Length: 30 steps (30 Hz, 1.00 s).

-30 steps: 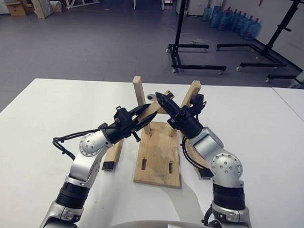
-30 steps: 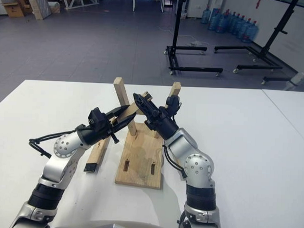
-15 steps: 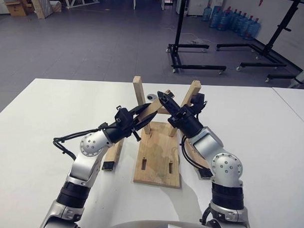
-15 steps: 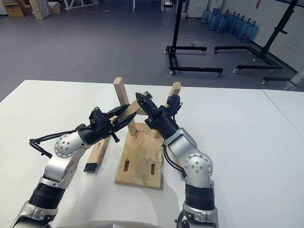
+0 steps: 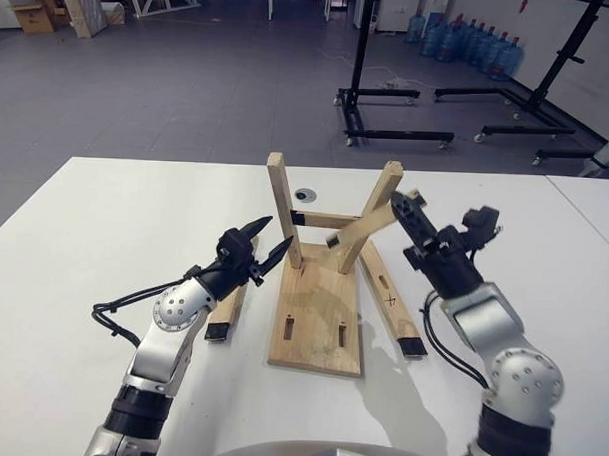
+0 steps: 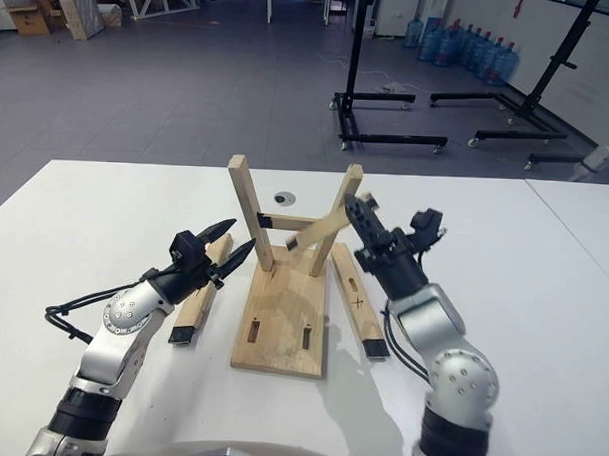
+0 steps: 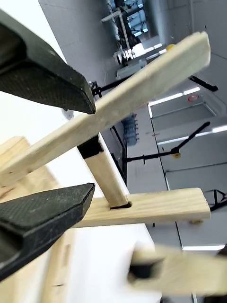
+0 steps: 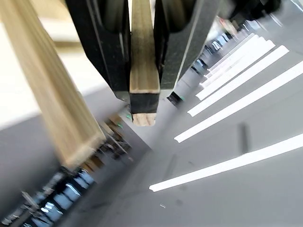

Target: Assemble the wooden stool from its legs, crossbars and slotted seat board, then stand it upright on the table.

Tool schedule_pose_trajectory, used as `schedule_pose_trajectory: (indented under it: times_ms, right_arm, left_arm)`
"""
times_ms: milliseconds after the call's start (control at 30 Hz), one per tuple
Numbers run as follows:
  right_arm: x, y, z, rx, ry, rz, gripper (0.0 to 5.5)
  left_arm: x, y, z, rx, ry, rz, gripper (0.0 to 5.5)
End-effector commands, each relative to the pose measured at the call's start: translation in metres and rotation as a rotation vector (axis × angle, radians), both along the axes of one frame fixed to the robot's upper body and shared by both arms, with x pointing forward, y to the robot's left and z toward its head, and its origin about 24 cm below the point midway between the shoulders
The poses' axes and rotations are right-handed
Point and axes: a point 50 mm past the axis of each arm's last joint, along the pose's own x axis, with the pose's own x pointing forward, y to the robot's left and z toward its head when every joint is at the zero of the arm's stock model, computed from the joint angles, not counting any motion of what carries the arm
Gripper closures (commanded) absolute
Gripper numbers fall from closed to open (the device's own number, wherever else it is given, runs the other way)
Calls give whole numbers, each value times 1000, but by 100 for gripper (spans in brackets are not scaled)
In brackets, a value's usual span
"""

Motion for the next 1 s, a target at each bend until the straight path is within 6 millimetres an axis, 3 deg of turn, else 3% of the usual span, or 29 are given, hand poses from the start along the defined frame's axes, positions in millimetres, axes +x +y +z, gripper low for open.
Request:
schedule_pose_trajectory:
  times_ms: [33,133,300,700,1000]
  right_arm:
    - [-6,-9,-20,-225,166,-66,511]
    - [-6,-17,-16,-475,97,-212,511]
    - [-6,-24,-16,-581,50,-344,511]
    - [19,-23,-41,-608,42,-442,511]
    - [18,-19,-44,-630,8,-406,511]
  left_arm:
    - [-5,8,5,-123,34,139,282]
    - [-4,14,3,-178,77,230,282]
    - [-4,21,-2,-157,96,323,282]
    - [9,19,0,-111,72,293,282]
    - [11,21,-2,-96,72,304,282]
